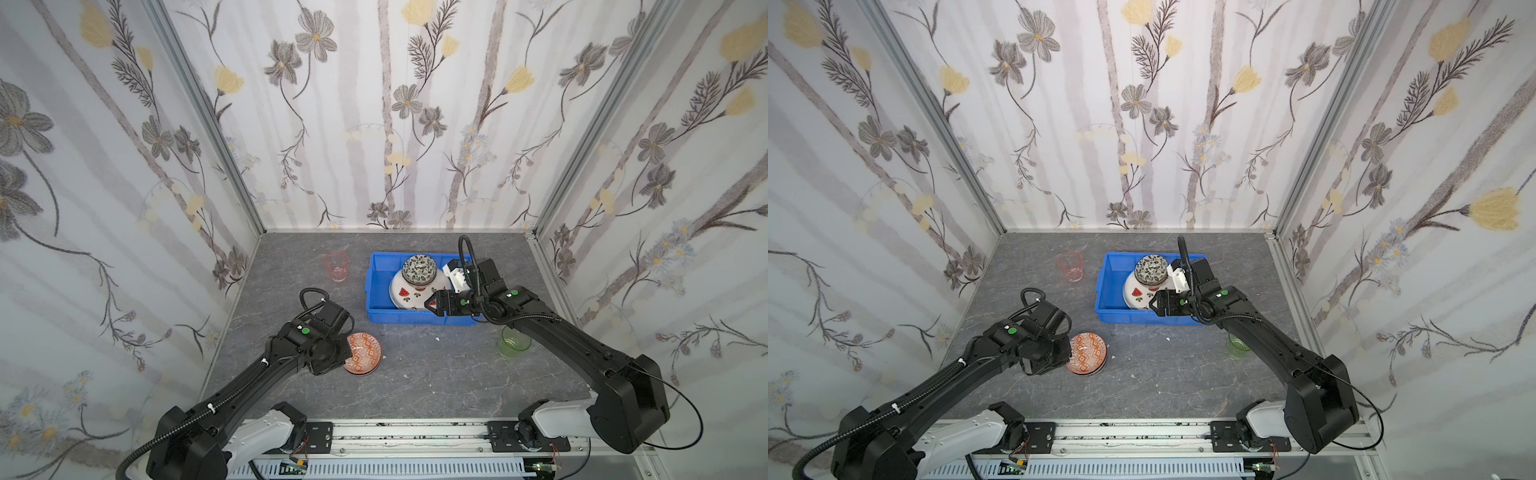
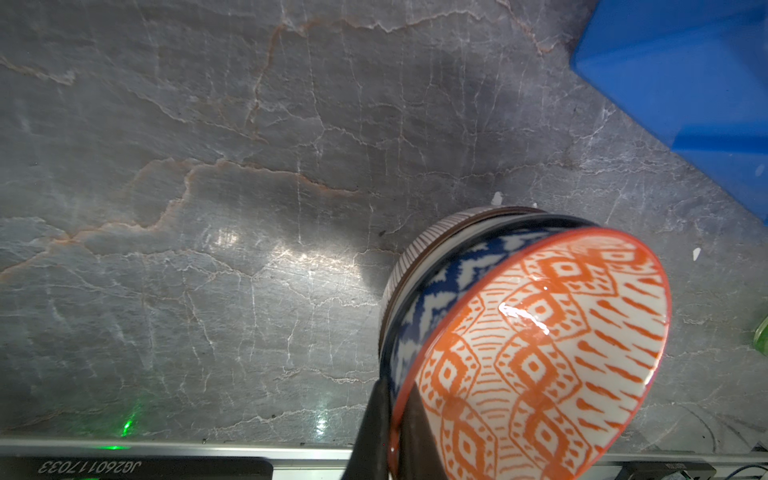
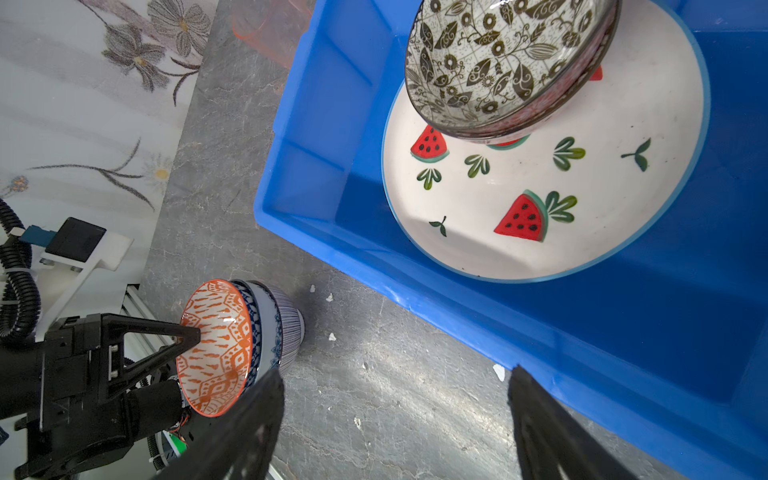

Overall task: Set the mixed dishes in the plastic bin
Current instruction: 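Grasp the rim of the top orange-patterned bowl with the left gripper and lift it, then carry the orange bowl toward the right gripper while the right gripper grasps its rim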

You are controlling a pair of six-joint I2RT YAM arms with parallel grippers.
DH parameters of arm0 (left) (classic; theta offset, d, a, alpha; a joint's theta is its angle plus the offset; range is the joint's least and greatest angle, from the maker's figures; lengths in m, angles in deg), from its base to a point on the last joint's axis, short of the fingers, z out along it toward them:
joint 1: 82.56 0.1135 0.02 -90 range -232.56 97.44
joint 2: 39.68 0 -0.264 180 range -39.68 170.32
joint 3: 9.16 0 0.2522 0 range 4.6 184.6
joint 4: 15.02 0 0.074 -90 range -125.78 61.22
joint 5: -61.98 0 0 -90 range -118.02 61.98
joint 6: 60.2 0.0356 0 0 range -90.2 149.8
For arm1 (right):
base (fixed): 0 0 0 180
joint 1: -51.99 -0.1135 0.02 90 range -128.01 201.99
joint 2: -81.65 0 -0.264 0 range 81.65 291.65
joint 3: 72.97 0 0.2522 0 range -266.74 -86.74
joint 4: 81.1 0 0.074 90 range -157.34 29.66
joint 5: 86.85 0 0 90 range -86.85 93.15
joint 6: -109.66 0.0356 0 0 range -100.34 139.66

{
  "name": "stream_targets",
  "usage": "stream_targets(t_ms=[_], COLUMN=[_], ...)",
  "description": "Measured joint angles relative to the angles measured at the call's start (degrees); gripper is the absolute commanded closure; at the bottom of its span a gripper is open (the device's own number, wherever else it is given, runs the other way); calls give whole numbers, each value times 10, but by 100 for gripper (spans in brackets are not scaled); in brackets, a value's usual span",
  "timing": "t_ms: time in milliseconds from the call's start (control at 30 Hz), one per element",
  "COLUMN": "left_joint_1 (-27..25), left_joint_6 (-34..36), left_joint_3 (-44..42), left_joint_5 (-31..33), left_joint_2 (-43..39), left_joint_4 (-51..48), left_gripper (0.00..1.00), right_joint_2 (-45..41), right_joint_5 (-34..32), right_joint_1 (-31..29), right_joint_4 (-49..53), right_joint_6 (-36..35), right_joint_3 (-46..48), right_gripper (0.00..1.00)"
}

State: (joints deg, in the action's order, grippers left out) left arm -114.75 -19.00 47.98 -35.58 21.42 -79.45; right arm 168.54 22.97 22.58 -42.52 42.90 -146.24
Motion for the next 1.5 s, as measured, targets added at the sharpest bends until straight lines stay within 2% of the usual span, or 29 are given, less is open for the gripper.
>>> stream_targets(t_ms=[967, 1500], left_joint_1=[0, -15], left_joint_6=[-3, -10], left_joint_3=[19, 74], left_joint_5=[0, -6], left_joint_2=[-28, -32], left_joint_4=[-6, -10], left_gripper=[100, 100], right_joint_2=[4, 26], right_joint_5=[-5, -49], right_joint_1=[-10, -64], right_joint_4=[15, 78], right_joint_6=[-14, -28], right_joint_3=[-27, -97], right_gripper=[17, 19])
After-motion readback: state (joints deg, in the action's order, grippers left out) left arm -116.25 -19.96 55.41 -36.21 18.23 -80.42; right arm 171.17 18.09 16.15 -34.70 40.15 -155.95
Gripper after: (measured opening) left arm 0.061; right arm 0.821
